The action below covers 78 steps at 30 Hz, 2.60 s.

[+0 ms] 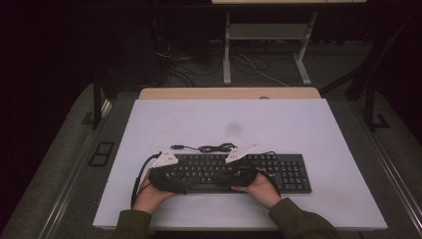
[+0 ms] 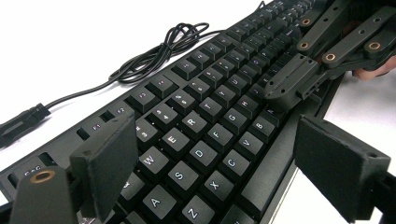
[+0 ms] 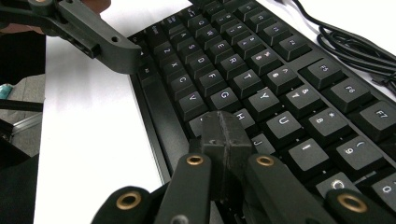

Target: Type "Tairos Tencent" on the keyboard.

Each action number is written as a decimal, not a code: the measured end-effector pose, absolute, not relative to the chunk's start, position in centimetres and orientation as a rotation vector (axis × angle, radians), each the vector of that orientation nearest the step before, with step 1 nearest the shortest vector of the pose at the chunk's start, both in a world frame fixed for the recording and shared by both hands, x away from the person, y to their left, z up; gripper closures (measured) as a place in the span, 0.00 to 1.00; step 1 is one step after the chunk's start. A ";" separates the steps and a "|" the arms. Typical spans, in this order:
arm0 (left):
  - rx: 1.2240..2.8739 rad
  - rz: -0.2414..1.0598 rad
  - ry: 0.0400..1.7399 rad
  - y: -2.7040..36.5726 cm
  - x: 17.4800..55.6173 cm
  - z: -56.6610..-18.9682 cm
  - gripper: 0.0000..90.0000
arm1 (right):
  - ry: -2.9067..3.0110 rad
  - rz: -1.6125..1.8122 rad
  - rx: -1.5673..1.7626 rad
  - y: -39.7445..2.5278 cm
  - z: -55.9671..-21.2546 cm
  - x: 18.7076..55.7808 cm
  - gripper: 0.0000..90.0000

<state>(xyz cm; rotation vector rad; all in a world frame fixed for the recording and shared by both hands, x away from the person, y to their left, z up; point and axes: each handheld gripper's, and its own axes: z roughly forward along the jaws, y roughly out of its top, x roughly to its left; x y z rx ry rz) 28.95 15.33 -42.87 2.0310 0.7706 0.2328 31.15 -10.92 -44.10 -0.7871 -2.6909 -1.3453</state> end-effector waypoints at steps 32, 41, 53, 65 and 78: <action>2.024 0.236 0.776 15.5 28.8 -42.8 0.15 | -2.634 -1.460 -0.798 -12.1 -43.2 31.5 0.94; 2.021 0.232 0.775 15.6 28.7 -42.7 0.16 | -2.596 -1.519 -0.829 -13.0 -42.8 31.9 0.77; 2.010 0.224 0.772 15.5 28.6 -42.7 0.21 | -2.585 -1.560 -0.928 -14.1 -42.9 32.7 0.41; 2.025 0.198 0.766 15.2 28.6 -43.0 0.46 | -2.595 -1.587 -0.996 -14.9 -43.0 33.2 0.32; 2.059 0.133 0.747 14.9 28.8 -43.3 0.97 | -2.594 -1.592 -1.012 -15.2 -42.9 33.2 0.32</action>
